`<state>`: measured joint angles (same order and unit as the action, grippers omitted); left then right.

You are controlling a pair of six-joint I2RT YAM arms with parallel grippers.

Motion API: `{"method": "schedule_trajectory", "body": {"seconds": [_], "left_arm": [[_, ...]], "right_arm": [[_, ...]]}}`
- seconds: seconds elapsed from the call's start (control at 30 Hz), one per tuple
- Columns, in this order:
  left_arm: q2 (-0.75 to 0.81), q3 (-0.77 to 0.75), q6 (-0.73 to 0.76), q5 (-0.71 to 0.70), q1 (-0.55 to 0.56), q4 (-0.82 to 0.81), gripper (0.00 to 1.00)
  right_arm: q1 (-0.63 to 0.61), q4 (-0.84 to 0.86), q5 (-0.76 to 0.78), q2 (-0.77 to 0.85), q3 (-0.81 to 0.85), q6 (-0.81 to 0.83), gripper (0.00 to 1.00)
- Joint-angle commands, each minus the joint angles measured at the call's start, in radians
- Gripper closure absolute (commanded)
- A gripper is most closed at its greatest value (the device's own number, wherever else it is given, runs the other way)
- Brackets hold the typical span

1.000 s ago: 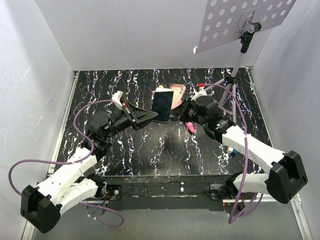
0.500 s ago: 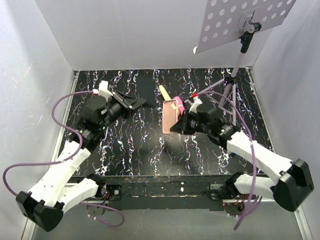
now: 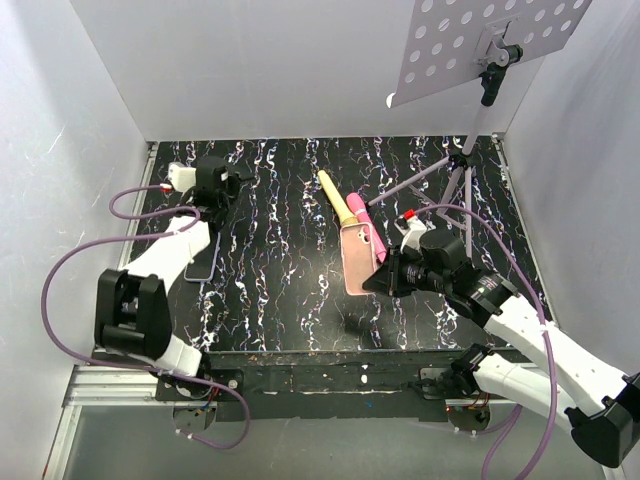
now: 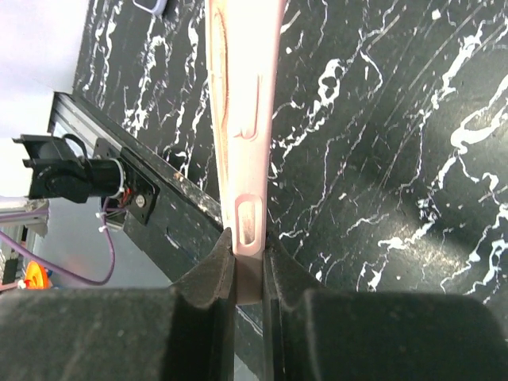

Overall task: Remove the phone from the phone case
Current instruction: Place the phone at the corner of the board.

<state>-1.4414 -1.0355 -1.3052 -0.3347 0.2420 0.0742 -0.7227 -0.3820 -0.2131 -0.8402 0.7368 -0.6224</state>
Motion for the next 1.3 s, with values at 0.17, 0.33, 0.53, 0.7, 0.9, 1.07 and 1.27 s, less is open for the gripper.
{"method": "schedule_trajectory", "body": {"seconds": [0.17, 0.33, 0.53, 0.7, 0.9, 1.07, 1.27], "left_arm": [[-0.229, -0.081, -0.19, -0.233, -0.13, -0.281, 1.0], [-0.347, -0.057, -0.249, -0.247, -0.193, -0.456, 1.0], [-0.476, -0.089, -0.287, -0.263, -0.241, -0.488, 1.0], [-0.573, -0.144, -0.295, -0.259, -0.306, -0.501, 1.0], [-0.668, -0.216, -0.336, -0.25, -0.325, -0.479, 1.0], [-0.705, -0.253, -0.345, -0.247, -0.326, -0.459, 0.93], [-0.705, -0.261, -0.335, -0.233, -0.328, -0.407, 0.78]], "right_arm": [[-0.001, -0.089, -0.046, -0.014, 0.067, 0.015, 0.99], [0.002, -0.136, -0.039, -0.045, 0.098, 0.056, 0.99], [0.006, -0.143, -0.065, -0.071, 0.116, 0.082, 0.99], [0.02, -0.149, -0.075, -0.095, 0.124, 0.095, 0.99], [0.039, -0.152, -0.091, -0.111, 0.124, 0.095, 0.99], [0.052, -0.146, -0.094, -0.111, 0.116, 0.087, 0.99], [0.055, -0.143, -0.097, -0.103, 0.115, 0.079, 0.99]]}}
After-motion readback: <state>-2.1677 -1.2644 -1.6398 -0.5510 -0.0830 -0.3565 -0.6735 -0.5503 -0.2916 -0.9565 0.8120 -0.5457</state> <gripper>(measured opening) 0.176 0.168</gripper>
